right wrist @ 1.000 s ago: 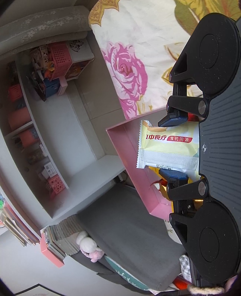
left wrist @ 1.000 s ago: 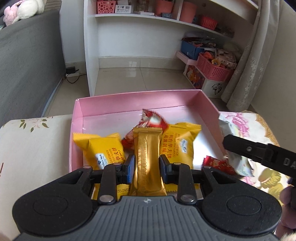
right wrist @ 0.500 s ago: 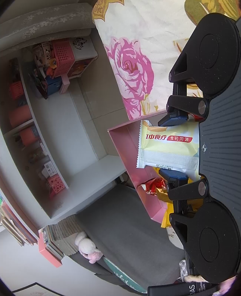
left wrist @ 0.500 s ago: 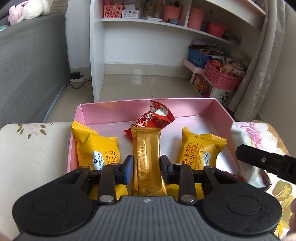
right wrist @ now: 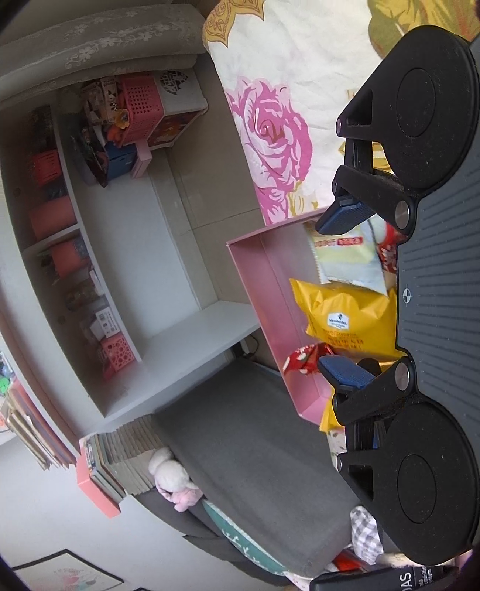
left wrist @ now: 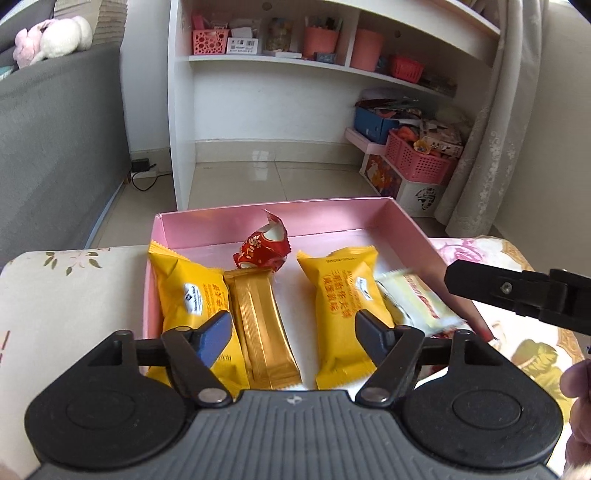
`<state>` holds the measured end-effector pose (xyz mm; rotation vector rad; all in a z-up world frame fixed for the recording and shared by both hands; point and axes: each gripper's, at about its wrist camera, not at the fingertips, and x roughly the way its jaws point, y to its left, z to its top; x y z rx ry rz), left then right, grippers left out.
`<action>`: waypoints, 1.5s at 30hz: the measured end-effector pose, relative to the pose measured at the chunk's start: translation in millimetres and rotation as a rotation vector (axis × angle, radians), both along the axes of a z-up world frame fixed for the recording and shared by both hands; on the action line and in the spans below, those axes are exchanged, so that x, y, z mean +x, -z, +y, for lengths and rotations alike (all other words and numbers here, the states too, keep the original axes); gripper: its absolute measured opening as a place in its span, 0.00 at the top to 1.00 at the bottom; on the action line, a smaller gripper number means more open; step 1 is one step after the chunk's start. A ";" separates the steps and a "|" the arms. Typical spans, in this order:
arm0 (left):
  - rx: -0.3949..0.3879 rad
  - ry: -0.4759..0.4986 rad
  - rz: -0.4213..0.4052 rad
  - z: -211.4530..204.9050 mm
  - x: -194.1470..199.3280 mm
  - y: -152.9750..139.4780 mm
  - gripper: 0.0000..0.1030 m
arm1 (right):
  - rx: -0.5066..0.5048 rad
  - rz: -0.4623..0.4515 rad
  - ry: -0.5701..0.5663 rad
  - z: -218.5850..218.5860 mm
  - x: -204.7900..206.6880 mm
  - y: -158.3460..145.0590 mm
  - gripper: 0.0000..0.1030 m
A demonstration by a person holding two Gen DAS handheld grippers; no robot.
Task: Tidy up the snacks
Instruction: 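Withdraw both tools from the box back over the snack pile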
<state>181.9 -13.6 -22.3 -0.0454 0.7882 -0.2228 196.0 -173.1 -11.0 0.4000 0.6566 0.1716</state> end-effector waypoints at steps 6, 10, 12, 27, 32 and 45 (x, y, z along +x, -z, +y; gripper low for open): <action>0.001 0.013 0.008 0.7 -21.2 -9.3 0.21 | -0.020 0.002 -0.006 3.6 -23.3 -13.8 0.19; 0.001 0.023 0.007 3.9 -36.8 -14.7 0.14 | -0.034 0.000 -0.001 5.2 -40.6 -25.2 0.13; -0.007 0.022 0.007 5.6 -45.5 -16.4 0.11 | -0.038 0.000 -0.001 6.4 -48.9 -30.3 0.12; -0.002 0.020 0.043 18.8 -104.4 -23.3 0.00 | -0.133 0.027 -0.012 27.5 -101.2 -37.1 0.05; -0.006 0.012 0.054 29.8 -121.7 -17.6 0.00 | -0.164 0.000 -0.025 33.8 -118.5 -29.8 0.04; -0.014 -0.141 0.118 64.8 -140.8 30.0 0.01 | -0.339 0.014 -0.080 41.2 -137.0 4.5 0.04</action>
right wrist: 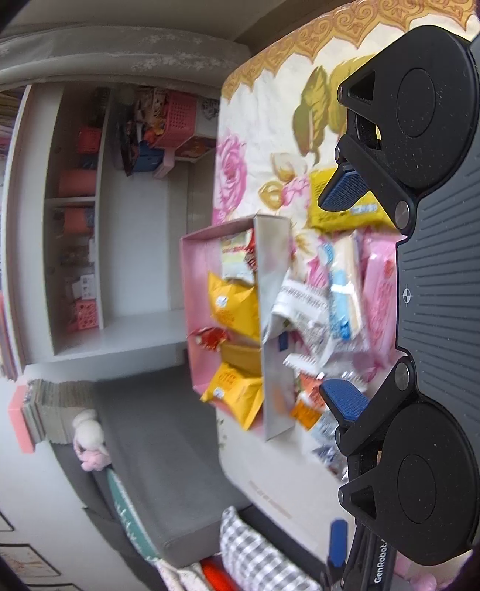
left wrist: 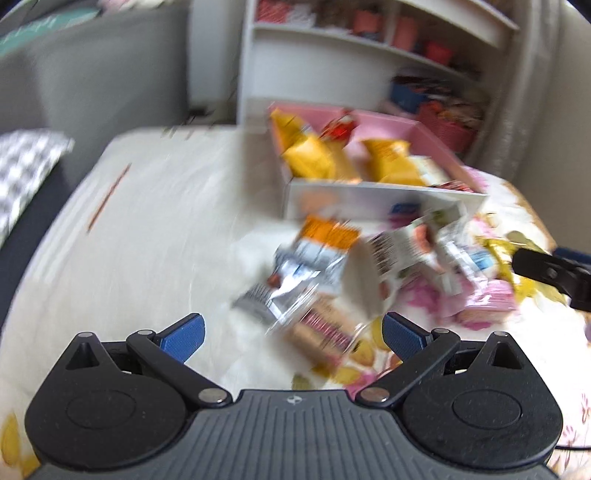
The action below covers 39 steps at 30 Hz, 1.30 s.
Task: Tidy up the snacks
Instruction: 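Withdraw both tools from the box back over the snack pile, then grasp a small square cake with the left tool while the right tool grasps a pink pack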
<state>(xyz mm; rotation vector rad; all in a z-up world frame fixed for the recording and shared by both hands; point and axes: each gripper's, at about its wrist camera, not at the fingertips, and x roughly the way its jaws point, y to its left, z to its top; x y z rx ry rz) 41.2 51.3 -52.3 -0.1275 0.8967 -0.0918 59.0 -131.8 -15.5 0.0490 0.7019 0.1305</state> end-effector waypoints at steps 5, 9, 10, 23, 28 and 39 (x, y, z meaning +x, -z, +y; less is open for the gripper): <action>-0.068 -0.078 0.019 1.2 7.8 5.2 0.02 | 0.058 0.073 0.008 -13.0 10.5 16.0 0.04; -0.082 -0.105 0.032 -7.1 17.0 11.3 0.12 | 0.121 0.128 0.021 -22.8 25.4 28.6 0.05; -0.078 -0.113 0.038 -7.7 18.1 13.3 0.16 | 0.136 0.135 0.019 -24.9 28.8 31.1 0.06; -0.018 -0.040 0.041 -8.2 14.8 12.2 0.51 | 0.291 0.104 0.021 -47.9 45.1 37.9 0.63; -0.022 0.028 0.046 -2.1 10.5 10.4 0.64 | 0.262 0.096 -0.046 -45.6 41.0 33.4 0.68; -0.022 0.116 0.071 16.8 -4.0 8.3 0.64 | 0.228 0.147 -0.100 -49.2 26.0 38.9 0.68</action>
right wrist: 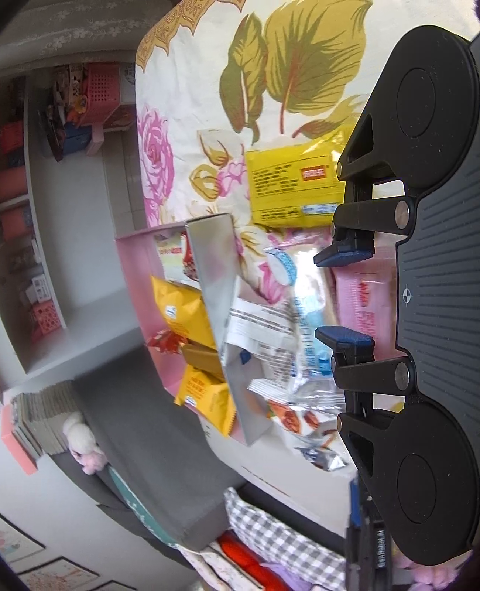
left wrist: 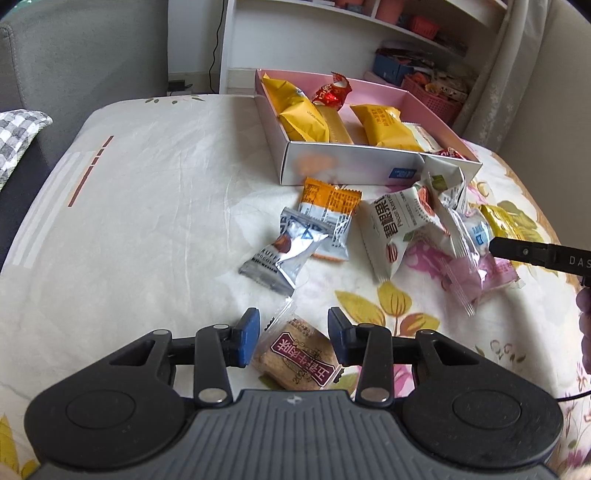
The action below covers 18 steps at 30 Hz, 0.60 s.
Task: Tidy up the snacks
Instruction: 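Grasp a small square cake with the left tool while the right tool grasps a pink pack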
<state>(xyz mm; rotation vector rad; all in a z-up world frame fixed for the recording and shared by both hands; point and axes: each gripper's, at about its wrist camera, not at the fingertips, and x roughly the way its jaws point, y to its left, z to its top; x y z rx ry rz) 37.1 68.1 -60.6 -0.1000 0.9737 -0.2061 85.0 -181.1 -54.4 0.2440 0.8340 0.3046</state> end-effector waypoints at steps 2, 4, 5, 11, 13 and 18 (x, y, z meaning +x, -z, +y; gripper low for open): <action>-0.001 0.012 0.001 1.6 -1.4 -0.6 0.63 | -0.002 0.007 -0.008 0.9 -4.0 0.6 0.68; 0.001 0.008 0.000 3.5 -3.4 -1.1 0.59 | 0.002 0.016 -0.006 2.7 -8.6 0.4 0.68; 0.002 -0.001 -0.002 4.4 -4.3 -1.4 0.55 | 0.006 0.021 -0.005 4.4 -11.3 0.3 0.67; -0.014 -0.065 0.017 10.2 -10.4 -5.2 0.32 | -0.029 0.035 -0.085 25.2 -29.8 -6.2 0.65; -0.024 -0.086 0.023 11.4 -12.7 -5.7 0.29 | -0.083 0.006 -0.116 34.2 -37.7 -9.5 0.64; -0.075 -0.146 0.061 7.0 -14.9 -0.5 0.31 | -0.178 -0.066 -0.222 44.9 -46.7 -14.6 0.42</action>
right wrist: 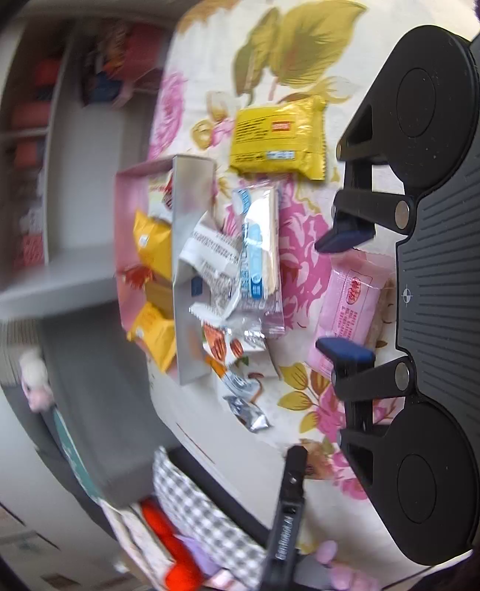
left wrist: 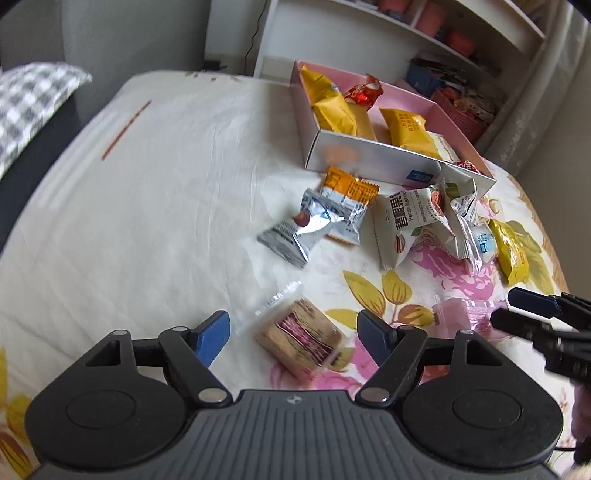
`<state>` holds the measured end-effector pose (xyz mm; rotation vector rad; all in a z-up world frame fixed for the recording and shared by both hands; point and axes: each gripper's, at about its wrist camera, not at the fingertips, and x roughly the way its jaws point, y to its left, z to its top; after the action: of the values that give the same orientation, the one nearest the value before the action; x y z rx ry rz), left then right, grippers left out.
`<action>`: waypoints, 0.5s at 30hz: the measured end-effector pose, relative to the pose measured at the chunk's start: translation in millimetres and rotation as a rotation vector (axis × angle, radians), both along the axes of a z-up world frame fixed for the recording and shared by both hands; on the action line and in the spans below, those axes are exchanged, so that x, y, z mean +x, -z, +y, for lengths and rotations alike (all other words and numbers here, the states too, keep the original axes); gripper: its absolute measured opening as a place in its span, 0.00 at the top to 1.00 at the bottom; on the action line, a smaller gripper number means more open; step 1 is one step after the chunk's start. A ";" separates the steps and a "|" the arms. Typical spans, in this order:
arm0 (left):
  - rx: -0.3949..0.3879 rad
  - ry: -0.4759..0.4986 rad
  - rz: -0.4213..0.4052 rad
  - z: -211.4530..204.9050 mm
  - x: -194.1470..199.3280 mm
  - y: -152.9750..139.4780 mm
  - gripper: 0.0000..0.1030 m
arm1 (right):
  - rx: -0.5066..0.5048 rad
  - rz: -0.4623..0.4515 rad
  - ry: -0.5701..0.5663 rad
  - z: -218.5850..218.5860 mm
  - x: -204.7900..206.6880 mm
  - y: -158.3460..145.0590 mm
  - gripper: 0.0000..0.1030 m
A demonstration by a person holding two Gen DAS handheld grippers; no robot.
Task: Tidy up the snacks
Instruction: 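Grasp a small square cake with the left tool while the right tool grasps a pink pack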
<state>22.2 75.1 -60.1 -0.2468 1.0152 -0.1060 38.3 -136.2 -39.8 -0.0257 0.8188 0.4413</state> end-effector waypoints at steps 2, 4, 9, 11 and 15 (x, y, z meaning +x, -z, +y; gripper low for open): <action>-0.003 -0.017 0.001 -2.5 -1.2 1.6 0.33 | -0.033 -0.037 -0.049 2.1 -4.3 -3.2 0.24; 0.018 -0.022 -0.007 -5.4 -2.1 1.3 0.38 | -0.075 -0.067 -0.092 5.8 -7.7 -3.2 0.20; 0.007 0.023 -0.014 -5.6 -2.7 -0.8 0.50 | -0.181 -0.061 -0.143 19.9 -5.7 12.5 0.20; -0.008 0.049 -0.013 -5.2 -1.8 -1.1 0.53 | -0.217 -0.063 -0.151 26.4 -3.7 19.2 0.20; -0.082 0.153 -0.027 -4.6 3.5 -2.5 0.63 | -0.218 -0.063 -0.116 34.6 3.6 26.0 0.21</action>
<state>25.7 70.5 -57.6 -0.2417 1.0029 -0.2899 41.8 -101.6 -65.8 -0.2892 0.8030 0.4559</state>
